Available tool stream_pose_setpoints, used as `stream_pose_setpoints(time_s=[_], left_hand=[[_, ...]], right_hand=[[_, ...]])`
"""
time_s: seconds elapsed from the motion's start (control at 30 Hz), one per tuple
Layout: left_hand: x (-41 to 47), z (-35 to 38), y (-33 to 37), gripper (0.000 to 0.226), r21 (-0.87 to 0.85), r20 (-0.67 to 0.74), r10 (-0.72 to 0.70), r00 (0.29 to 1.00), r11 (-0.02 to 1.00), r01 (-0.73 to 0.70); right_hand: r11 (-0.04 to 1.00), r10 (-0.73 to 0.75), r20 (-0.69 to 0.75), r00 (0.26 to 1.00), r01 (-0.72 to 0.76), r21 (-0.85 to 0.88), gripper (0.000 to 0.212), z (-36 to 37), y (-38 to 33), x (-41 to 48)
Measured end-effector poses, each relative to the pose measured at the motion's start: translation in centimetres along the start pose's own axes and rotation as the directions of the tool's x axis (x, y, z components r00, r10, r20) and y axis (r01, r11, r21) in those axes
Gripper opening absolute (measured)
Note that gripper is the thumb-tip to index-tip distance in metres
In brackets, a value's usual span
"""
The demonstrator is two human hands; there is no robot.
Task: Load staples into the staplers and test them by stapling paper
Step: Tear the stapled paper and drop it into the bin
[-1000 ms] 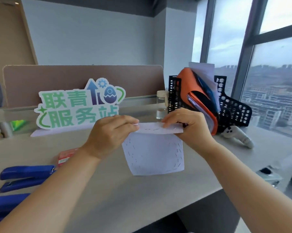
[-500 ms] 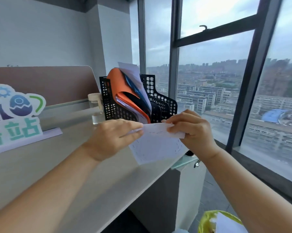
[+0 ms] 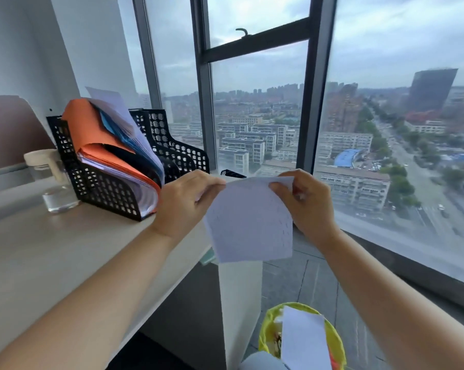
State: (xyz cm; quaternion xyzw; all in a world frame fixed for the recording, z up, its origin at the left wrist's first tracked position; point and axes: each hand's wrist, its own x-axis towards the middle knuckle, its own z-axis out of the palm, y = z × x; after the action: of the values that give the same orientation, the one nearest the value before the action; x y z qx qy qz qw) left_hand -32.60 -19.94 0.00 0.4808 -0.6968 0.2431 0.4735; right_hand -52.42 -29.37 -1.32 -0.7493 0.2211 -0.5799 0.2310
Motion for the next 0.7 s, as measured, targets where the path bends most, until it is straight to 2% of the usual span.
stream_pose_setpoints(time_s=[0.1,0.23,0.33,0.43,0.5,0.57,0.63,0.7], left_hand=[[0.7,3.5,0.7,0.019,-0.139,-0.004,-0.113,0.994,0.984,0.111],[1.4,8.5,1.4,0.022,-0.210,0.008,-0.218,0.976,0.954,0.215],[1.6,12.1,1.5,0.016,-0.262,0.039,-0.325,0.945,0.909,0.324],[1.3,15.4,2.4,0.015,-0.327,0.070,-0.461,0.884,0.827,0.457],[0.4,17.8,2.8,0.029,-0.354,0.156,-0.576,0.802,0.726,0.590],[-0.8,20.1,3.0,0.050,-0.362,0.335,-0.659,0.673,0.570,0.738],[-2.5,21.9,3.2,0.059,-0.383,0.569,-0.640,0.516,0.348,0.855],[-4.4,22.9,3.7,0.058,-0.295,0.765,-0.533,0.362,0.210,0.932]], right_hand=[[0.997,0.066,-0.012,0.998,-0.067,-0.031,0.016,-2.0,1.7,-0.4],[0.978,0.204,0.046,0.978,-0.202,-0.050,0.009,-4.6,3.8,-1.6],[0.930,0.361,0.123,0.925,-0.347,-0.121,0.010,-6.6,6.8,-3.4],[0.870,0.476,0.125,0.870,-0.445,-0.212,0.025,-8.5,9.7,-5.5],[0.844,0.507,0.062,0.860,-0.480,-0.239,0.029,-9.5,11.1,-6.8],[0.809,0.555,-0.010,0.832,-0.543,-0.226,0.027,-10.1,12.3,-7.7],[0.779,0.598,-0.062,0.799,-0.598,-0.190,0.027,-10.5,13.9,-8.7],[0.737,0.654,-0.107,0.749,-0.663,-0.133,0.025,-10.7,15.6,-9.7]])
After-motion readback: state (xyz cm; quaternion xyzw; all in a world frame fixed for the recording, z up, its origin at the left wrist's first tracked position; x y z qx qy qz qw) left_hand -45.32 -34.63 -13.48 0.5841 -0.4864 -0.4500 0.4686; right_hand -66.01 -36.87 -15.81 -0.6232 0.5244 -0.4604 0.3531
